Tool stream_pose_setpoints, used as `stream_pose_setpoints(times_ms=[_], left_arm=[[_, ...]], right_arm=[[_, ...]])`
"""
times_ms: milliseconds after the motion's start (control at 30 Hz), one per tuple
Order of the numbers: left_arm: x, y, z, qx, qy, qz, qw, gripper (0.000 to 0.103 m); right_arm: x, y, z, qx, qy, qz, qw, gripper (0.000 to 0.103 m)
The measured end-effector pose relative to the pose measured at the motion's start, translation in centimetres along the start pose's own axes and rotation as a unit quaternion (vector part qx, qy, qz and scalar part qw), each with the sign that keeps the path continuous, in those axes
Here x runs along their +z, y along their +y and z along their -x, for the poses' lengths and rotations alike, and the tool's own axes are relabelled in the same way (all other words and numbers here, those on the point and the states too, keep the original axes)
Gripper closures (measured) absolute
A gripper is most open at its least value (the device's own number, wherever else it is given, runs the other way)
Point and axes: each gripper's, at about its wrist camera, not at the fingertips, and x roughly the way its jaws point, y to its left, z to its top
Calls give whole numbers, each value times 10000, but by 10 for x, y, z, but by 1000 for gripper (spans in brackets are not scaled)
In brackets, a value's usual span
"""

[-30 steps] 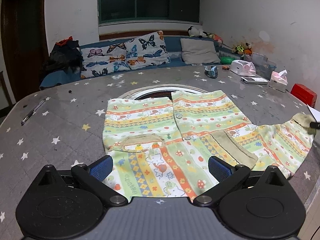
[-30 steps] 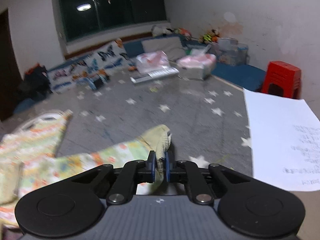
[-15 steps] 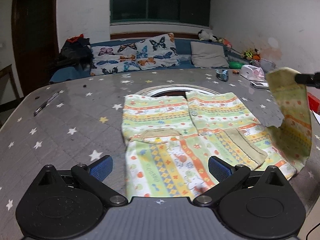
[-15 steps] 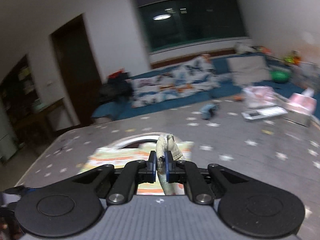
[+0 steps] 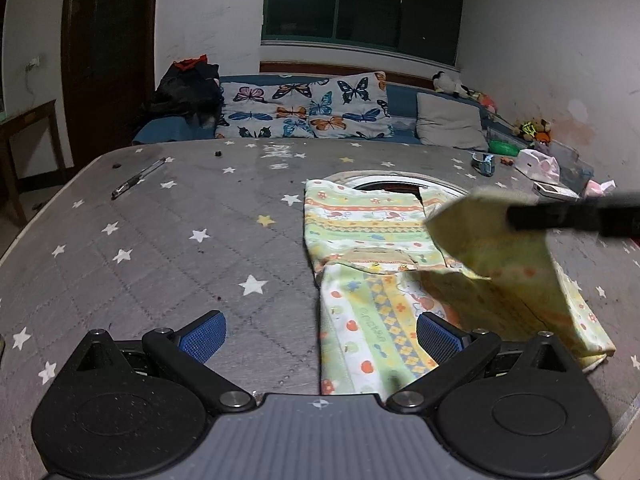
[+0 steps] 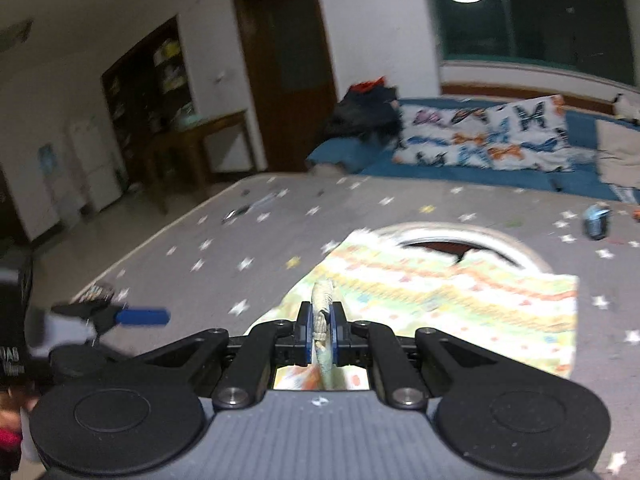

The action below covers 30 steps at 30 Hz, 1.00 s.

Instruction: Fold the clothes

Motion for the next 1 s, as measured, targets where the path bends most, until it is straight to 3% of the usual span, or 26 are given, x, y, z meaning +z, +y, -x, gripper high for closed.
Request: stream_pose_setpoints(times_ms=[133,300,633,800,1000], left_arm=[[3,-1,-1,-20,-23,21,10000,0],[7,-6,-1,-144,-60,4,9999,0],[14,-40,-13,-614,-51,-326,9976,1],[16,-57,-19,-786,-95,-632,9949,17],[20,-67,-32,-995,-27,-712,9925,39]], right_arm=[[-13,16,-11,283,238,143,9992,83],[-23,11,4,310,305,220,9988,80],[-74,-54,43,-782,869,-330,9926,79],[-93,-75,57,-1126,1069,-457,9868,80],[-74,-82,58,-1227,833,-407,9881,80]])
